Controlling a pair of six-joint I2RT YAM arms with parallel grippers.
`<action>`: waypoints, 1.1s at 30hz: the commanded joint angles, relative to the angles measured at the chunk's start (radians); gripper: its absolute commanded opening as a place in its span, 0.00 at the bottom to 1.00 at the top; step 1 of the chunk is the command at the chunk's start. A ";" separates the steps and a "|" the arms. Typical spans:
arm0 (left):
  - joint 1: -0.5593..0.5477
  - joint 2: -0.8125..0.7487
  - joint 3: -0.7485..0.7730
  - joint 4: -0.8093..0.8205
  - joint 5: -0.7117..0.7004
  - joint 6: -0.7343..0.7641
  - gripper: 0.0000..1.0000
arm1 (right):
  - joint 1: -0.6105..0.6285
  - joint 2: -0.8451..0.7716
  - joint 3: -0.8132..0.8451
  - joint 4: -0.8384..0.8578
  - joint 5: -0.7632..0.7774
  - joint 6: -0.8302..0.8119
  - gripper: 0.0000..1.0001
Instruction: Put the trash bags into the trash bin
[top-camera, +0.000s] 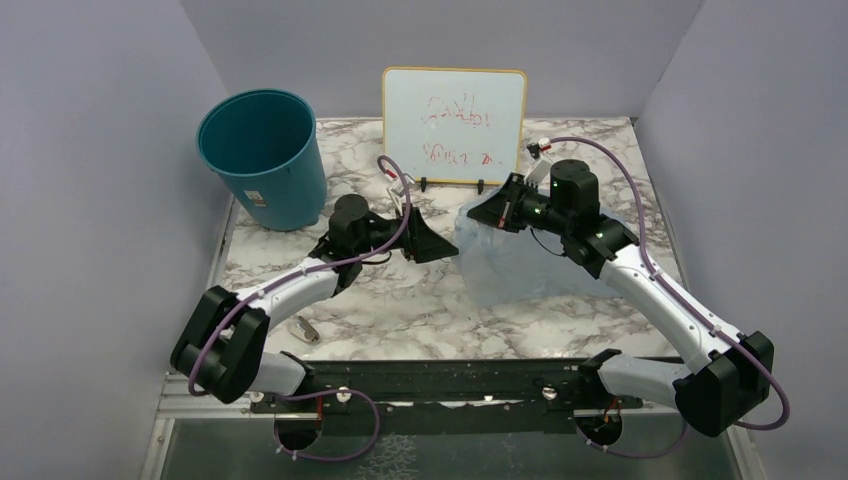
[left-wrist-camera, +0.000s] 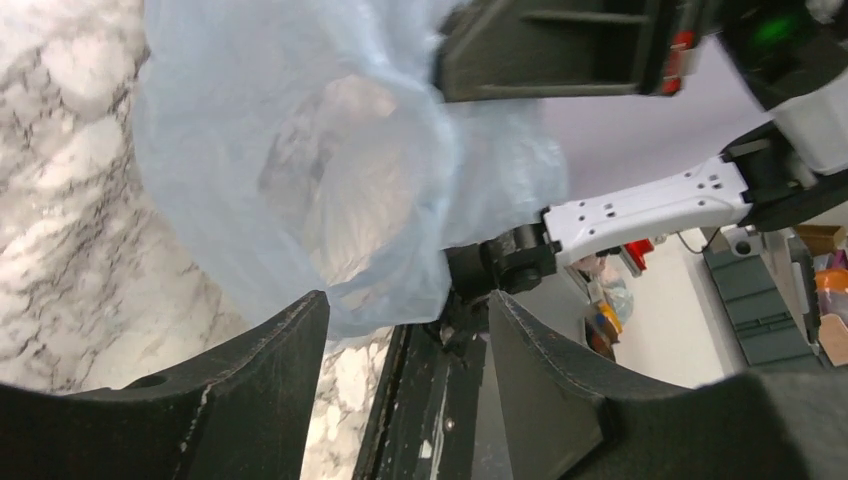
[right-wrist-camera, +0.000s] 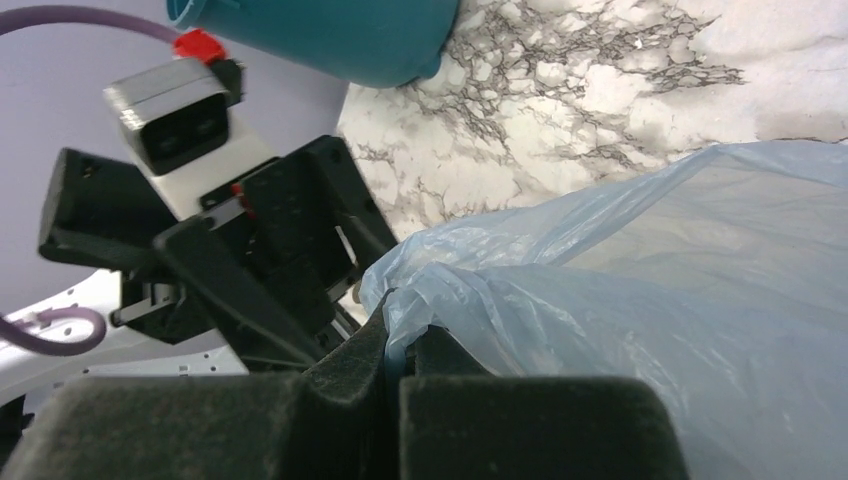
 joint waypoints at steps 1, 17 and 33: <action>-0.029 0.076 0.049 0.023 0.048 0.042 0.59 | -0.002 -0.018 0.043 -0.044 -0.037 -0.029 0.01; -0.074 0.067 0.053 0.023 0.014 0.077 0.00 | -0.002 0.013 0.111 -0.127 0.033 -0.103 0.06; -0.076 0.063 0.073 0.025 -0.039 0.099 0.00 | -0.002 -0.106 -0.033 -0.097 -0.200 -0.124 0.47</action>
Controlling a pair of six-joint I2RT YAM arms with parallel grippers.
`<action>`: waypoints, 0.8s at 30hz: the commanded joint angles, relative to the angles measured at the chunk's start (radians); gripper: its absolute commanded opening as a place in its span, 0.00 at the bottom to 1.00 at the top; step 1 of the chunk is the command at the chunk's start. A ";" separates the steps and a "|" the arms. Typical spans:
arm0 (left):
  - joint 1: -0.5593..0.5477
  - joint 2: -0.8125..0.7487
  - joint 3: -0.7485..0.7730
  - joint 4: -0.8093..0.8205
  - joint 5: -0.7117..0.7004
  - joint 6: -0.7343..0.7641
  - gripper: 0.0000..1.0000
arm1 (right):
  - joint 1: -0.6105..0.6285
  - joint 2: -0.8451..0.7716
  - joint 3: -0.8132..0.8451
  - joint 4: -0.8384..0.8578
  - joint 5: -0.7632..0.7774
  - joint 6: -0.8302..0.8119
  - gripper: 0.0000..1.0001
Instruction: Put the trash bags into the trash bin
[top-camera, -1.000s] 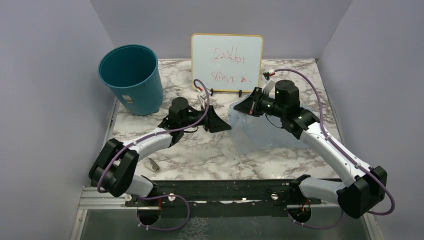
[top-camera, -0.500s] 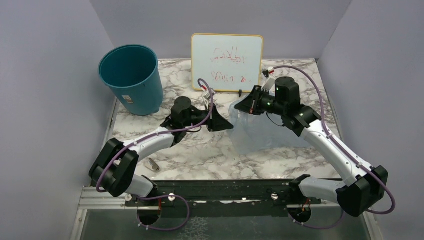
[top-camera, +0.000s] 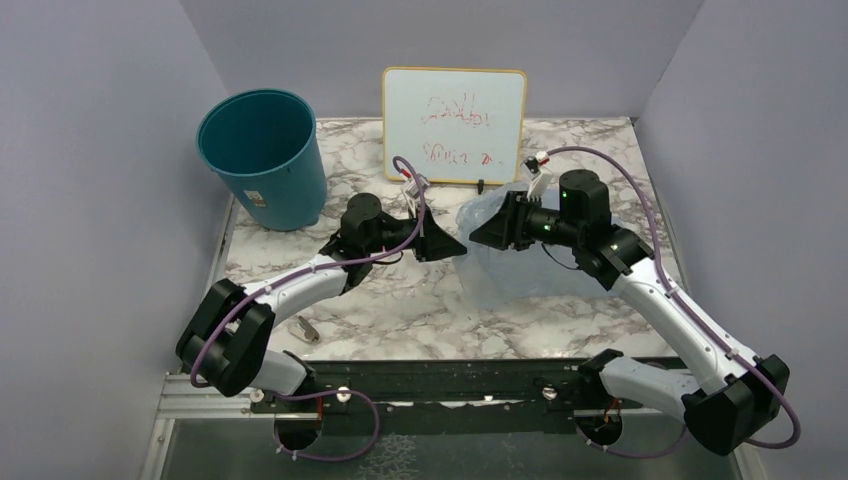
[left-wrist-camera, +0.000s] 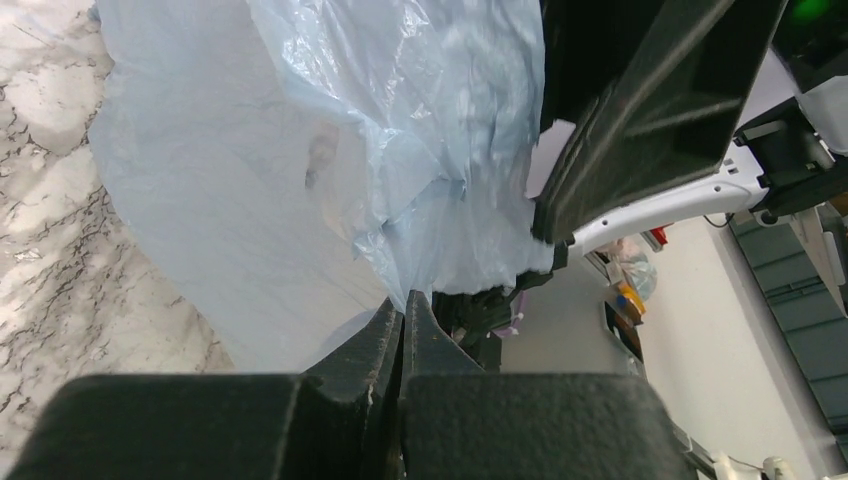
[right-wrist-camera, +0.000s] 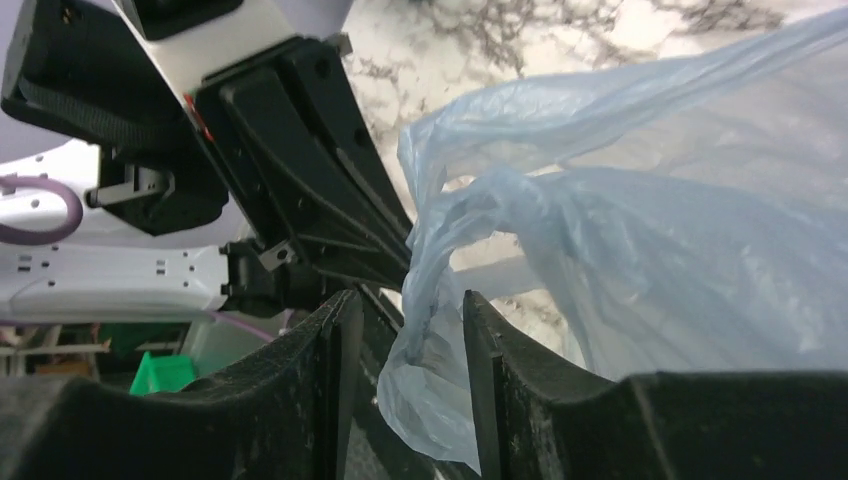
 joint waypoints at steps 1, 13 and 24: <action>-0.005 -0.008 0.024 0.024 -0.005 0.021 0.00 | 0.000 -0.018 -0.049 0.062 -0.122 0.051 0.48; -0.045 -0.042 -0.020 0.024 -0.032 0.008 0.00 | 0.000 0.058 -0.131 0.378 -0.176 0.254 0.53; -0.047 -0.088 -0.043 0.024 -0.113 0.017 0.00 | 0.000 0.078 -0.136 0.419 -0.205 0.293 0.75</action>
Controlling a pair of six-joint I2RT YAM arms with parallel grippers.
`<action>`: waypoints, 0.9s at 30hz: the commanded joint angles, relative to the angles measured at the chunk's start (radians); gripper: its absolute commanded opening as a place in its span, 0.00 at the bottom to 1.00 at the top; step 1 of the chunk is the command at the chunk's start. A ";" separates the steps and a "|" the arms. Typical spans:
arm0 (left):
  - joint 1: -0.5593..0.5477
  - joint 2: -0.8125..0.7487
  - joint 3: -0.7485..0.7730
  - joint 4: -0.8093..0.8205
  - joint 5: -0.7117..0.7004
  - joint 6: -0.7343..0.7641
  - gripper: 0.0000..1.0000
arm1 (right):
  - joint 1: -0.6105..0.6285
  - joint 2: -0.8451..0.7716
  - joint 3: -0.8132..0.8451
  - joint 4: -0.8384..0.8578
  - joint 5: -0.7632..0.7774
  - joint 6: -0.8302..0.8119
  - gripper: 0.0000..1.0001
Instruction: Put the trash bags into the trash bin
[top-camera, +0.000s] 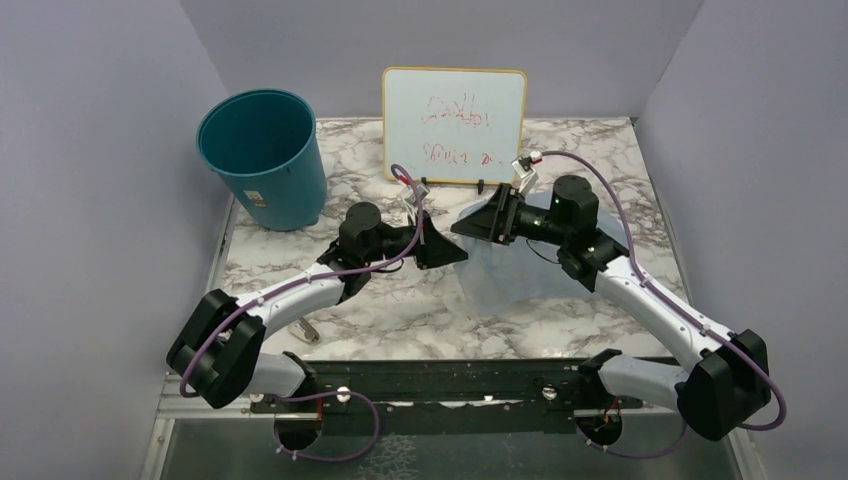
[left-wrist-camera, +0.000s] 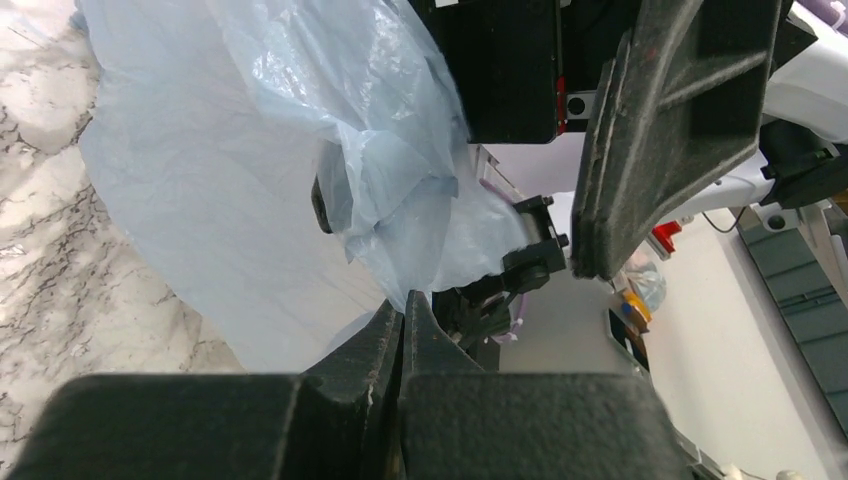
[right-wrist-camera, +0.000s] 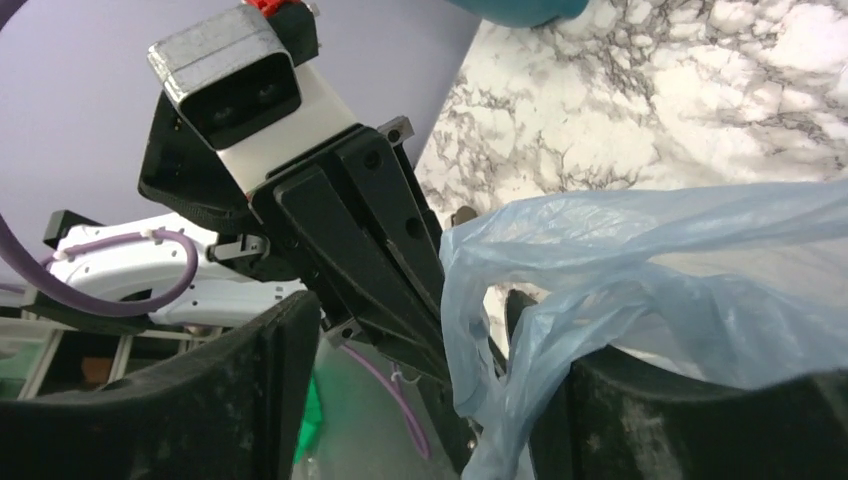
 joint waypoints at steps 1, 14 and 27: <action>-0.003 -0.024 0.008 0.024 -0.057 0.011 0.00 | 0.001 0.027 0.080 -0.125 -0.032 -0.086 0.78; -0.004 0.026 0.051 0.024 -0.061 0.027 0.00 | 0.000 0.069 0.240 -0.625 0.047 -0.332 0.86; -0.009 0.054 0.052 0.036 -0.051 0.003 0.00 | 0.000 0.012 0.090 -0.168 0.035 -0.001 0.48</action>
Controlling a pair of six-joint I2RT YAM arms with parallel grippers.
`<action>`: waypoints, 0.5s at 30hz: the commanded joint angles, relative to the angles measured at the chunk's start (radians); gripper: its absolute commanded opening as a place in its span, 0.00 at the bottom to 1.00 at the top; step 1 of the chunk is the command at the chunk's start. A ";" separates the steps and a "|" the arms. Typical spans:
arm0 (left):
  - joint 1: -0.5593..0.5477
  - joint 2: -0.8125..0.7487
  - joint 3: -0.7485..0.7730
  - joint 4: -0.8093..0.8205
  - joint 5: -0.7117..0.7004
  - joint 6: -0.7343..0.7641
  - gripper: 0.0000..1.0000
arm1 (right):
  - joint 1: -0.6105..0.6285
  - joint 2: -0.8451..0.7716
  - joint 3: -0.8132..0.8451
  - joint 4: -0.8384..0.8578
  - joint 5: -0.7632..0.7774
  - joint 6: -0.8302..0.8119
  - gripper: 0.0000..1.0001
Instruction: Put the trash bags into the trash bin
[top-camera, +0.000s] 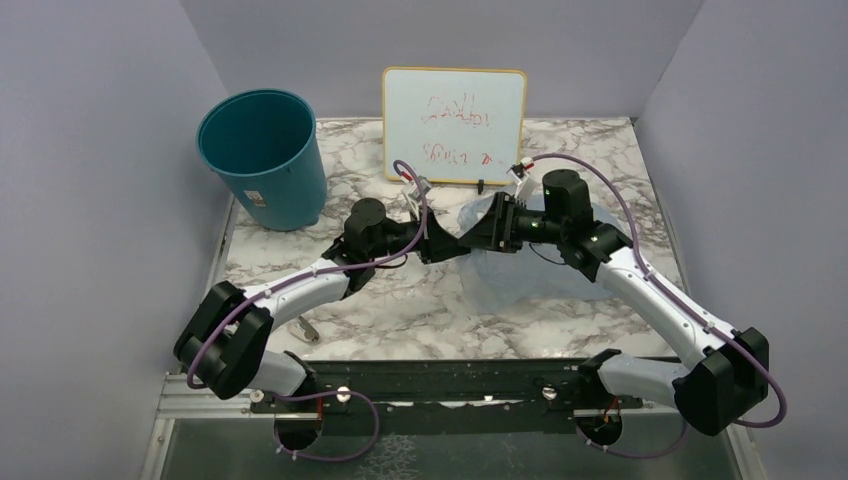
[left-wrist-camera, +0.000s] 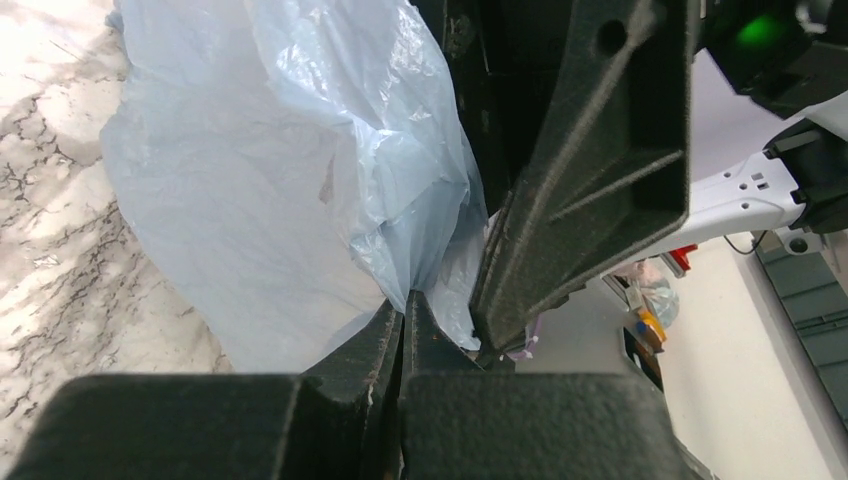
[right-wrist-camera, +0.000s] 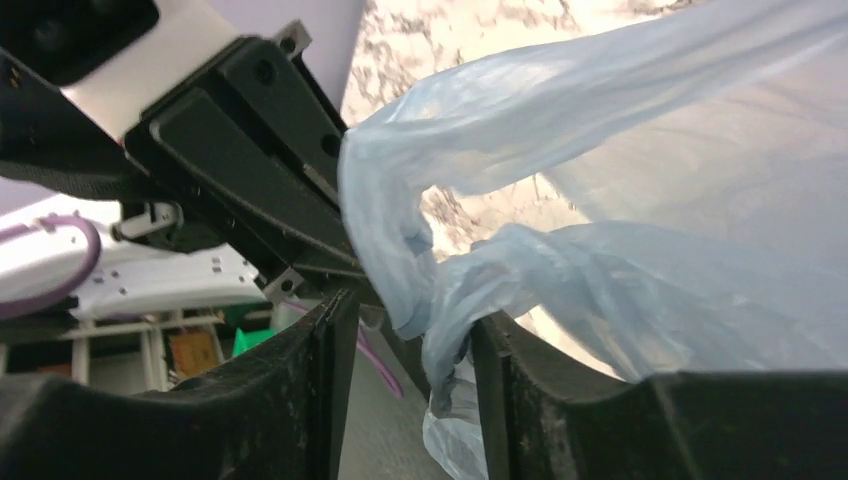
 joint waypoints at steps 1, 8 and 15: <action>-0.010 0.005 0.015 0.037 -0.005 -0.008 0.00 | 0.000 -0.016 -0.047 0.278 0.003 0.187 0.46; -0.026 -0.025 -0.025 0.046 -0.030 -0.016 0.00 | 0.000 0.015 -0.032 0.324 -0.037 0.184 0.44; -0.034 -0.038 -0.042 0.052 -0.047 -0.020 0.00 | 0.000 0.027 -0.047 0.305 -0.021 0.186 0.53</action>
